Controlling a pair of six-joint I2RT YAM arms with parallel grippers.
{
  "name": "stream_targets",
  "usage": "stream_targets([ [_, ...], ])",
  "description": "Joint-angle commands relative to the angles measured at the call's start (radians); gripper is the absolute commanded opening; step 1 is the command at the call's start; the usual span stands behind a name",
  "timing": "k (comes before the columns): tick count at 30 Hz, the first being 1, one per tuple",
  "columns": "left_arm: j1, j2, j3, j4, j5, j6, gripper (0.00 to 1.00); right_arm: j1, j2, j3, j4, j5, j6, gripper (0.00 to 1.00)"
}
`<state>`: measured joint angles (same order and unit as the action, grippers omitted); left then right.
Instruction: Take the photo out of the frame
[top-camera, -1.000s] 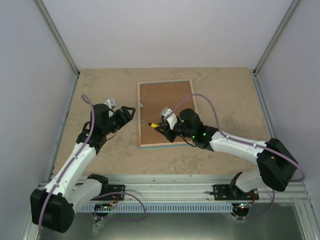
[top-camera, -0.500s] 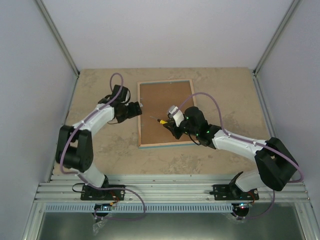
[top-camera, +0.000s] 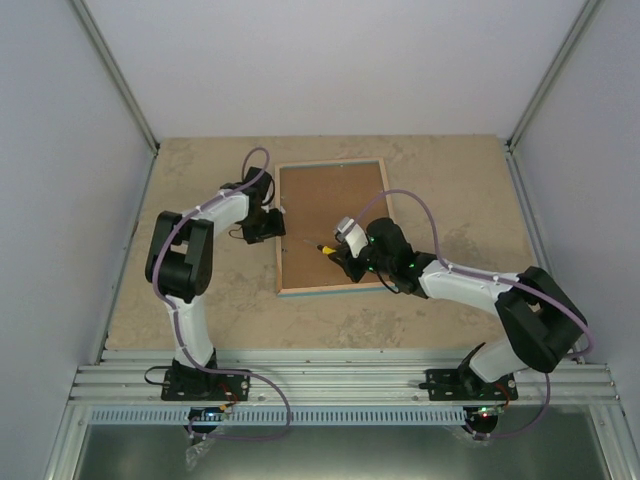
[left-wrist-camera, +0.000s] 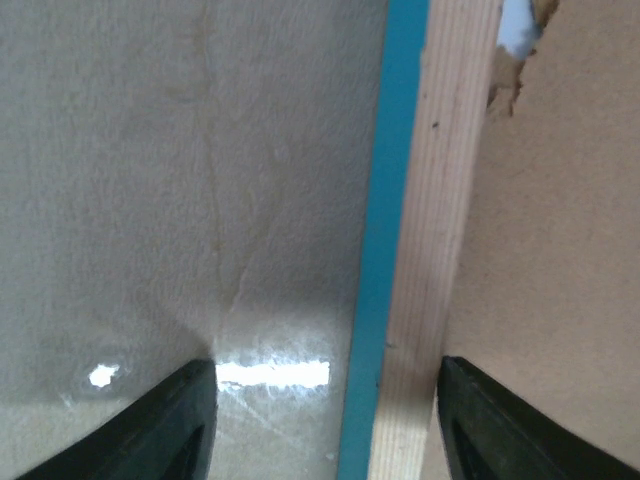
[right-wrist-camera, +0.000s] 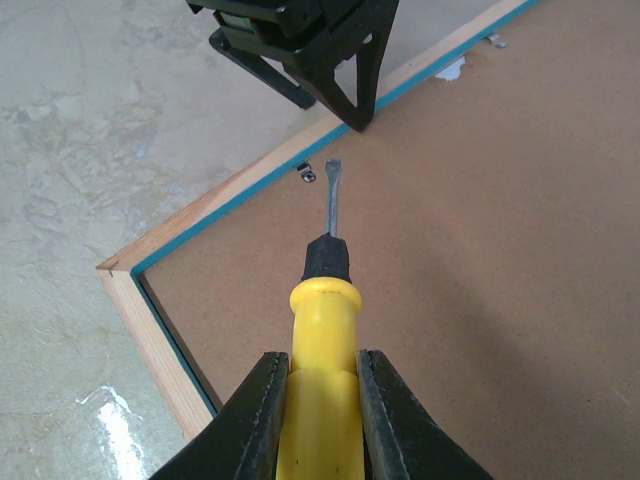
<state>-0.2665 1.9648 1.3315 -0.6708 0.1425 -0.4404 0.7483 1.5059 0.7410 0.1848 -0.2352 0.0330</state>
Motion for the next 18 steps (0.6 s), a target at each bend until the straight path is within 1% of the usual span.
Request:
stream_targets([
  [1, -0.014, 0.019, 0.02, -0.019, 0.036, 0.028, 0.54, -0.004, 0.032, 0.01, 0.032, -0.012, -0.007, 0.01],
  [3, -0.021, 0.027, 0.019, -0.017, 0.043, 0.034, 0.49, -0.004, 0.048, 0.012, 0.034, -0.016, -0.006, 0.0],
  [6, -0.033, 0.035, 0.017, -0.021, 0.049, 0.044, 0.38, -0.004, 0.063, 0.018, 0.035, -0.021, -0.005, 0.0],
  [11, -0.058, 0.014, 0.019, -0.027, 0.032, 0.055, 0.26, -0.002, 0.087, 0.027, 0.032, -0.034, -0.005, 0.01],
  [14, -0.078, 0.007, 0.014, -0.031, 0.019, 0.055, 0.15, 0.003, 0.098, 0.033, 0.03, -0.036, -0.006, 0.01],
  [16, -0.099, 0.003, 0.006, -0.035, 0.016, 0.059, 0.11, 0.006, 0.105, 0.035, 0.029, -0.035, -0.005, 0.0],
  [18, -0.123, -0.008, -0.003, -0.036, 0.005, 0.062, 0.09, 0.01, 0.108, 0.036, 0.028, -0.032, -0.005, 0.0],
])
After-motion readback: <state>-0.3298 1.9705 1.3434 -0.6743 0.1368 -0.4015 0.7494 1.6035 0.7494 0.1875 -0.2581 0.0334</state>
